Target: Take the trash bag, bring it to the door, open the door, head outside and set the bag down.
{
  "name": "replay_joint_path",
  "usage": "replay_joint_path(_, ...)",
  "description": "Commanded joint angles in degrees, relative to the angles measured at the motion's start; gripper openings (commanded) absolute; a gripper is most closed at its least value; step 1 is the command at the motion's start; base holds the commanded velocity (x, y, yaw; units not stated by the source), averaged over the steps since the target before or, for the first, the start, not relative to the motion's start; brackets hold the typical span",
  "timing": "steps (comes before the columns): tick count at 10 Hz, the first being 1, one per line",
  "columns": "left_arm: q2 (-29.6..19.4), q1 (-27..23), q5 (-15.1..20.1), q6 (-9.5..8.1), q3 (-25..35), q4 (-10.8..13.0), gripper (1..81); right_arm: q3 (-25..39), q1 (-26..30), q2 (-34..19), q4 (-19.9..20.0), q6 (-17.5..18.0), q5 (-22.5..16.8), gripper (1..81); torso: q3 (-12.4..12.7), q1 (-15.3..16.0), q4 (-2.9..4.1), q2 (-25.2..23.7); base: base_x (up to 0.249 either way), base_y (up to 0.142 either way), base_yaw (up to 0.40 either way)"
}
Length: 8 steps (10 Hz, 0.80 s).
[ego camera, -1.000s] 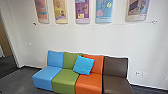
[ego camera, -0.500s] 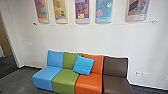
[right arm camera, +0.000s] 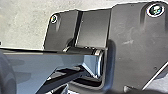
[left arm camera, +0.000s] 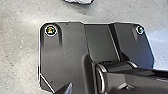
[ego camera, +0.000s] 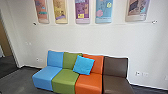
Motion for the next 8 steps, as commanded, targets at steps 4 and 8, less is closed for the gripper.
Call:
replay_joint_path(4,-10.8,-3.7,2.7,0.08,14.3,-1.3,81.1,19.2,1.8,-11.7,-0.5,0.0,-2.9,81.1,-5.3,3.9,0.00,-6.1,0.000,0.000,0.000)
replay_joint_path(8,-12.8,-4.4,2.7,0.00,15.5,-3.0,81.1,24.7,2.4,-19.4,-0.3,2.0,-2.1,81.1,-10.0,7.6,0.00,-12.1,0.000,0.000,0.000)
